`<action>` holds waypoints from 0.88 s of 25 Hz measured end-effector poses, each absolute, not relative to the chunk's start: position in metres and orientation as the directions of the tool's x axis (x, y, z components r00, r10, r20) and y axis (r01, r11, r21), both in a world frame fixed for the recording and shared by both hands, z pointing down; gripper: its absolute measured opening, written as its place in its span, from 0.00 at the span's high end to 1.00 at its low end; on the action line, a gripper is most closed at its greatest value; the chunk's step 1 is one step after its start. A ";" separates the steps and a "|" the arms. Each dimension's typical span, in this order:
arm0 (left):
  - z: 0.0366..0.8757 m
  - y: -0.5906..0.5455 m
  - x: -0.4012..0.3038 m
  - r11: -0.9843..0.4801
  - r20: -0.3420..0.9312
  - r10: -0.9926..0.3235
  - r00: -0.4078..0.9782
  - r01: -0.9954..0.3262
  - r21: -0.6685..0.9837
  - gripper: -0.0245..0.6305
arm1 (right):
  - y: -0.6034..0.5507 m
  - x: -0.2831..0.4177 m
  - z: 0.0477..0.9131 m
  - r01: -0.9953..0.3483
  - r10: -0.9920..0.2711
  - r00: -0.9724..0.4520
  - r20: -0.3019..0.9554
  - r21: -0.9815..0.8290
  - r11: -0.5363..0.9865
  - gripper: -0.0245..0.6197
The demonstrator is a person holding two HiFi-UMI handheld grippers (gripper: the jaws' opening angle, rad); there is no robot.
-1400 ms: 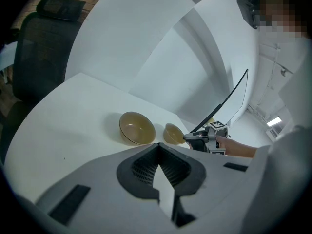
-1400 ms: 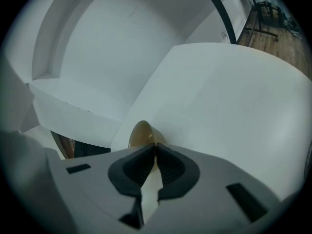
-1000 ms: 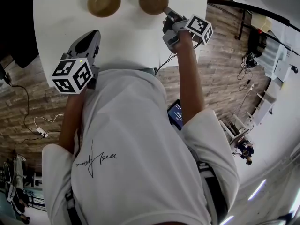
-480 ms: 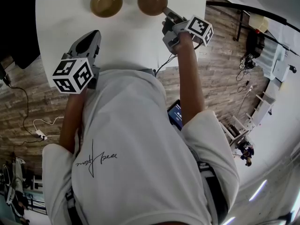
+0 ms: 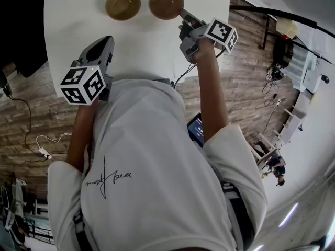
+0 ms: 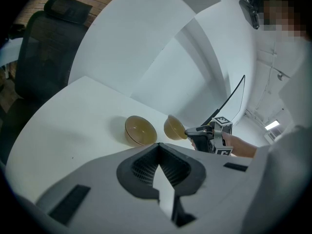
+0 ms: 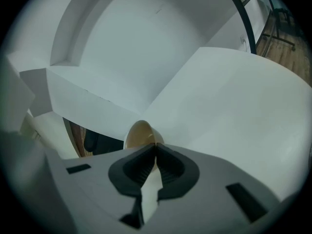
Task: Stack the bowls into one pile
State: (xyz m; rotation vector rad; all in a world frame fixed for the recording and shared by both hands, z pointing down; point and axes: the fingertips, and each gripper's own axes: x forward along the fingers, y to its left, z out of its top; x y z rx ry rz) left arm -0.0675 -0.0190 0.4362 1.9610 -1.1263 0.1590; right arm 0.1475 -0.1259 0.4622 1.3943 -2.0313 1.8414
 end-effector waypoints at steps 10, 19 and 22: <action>0.434 -0.017 -0.060 -0.237 0.474 -0.659 0.585 -0.759 0.606 0.96 | -0.127 0.131 0.455 -0.626 -0.531 -0.628 0.569 -0.775 -0.089 0.93; 0.432 -0.009 -0.072 -0.229 0.469 -0.669 0.576 -0.760 0.608 0.96 | -0.126 0.105 0.449 -0.621 -0.510 -0.657 0.556 -0.782 -0.052 0.93; 0.437 -0.005 -0.087 -0.223 0.468 -0.672 0.574 -0.760 0.611 0.96 | -0.123 0.085 0.453 -0.622 -0.499 -0.665 0.555 -0.782 -0.041 0.93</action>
